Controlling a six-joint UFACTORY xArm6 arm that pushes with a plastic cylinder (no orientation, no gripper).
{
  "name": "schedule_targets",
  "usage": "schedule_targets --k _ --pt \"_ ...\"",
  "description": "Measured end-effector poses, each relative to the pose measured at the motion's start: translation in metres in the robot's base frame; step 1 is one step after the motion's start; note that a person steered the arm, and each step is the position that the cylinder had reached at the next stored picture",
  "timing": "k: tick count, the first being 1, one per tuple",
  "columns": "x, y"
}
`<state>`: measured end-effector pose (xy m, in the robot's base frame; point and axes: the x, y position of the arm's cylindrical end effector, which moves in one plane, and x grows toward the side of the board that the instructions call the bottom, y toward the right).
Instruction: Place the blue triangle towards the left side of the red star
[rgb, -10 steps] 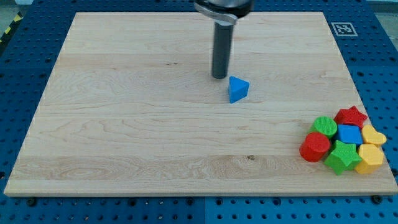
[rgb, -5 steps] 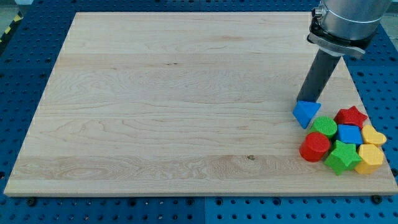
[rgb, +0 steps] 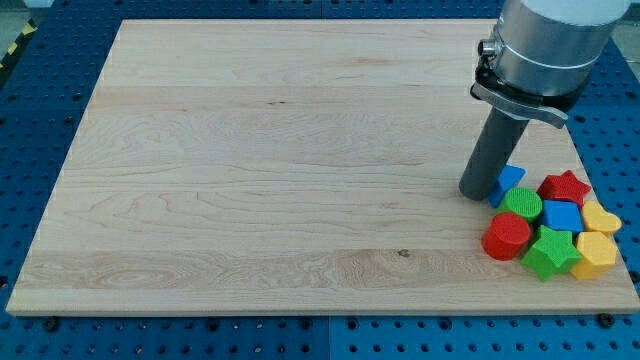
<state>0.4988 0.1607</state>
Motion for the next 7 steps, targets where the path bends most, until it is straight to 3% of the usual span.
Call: schedule_targets --k 2,5,7 --pt "-0.033 -0.018" --pt "-0.012 0.041" --pt "-0.008 0.046"
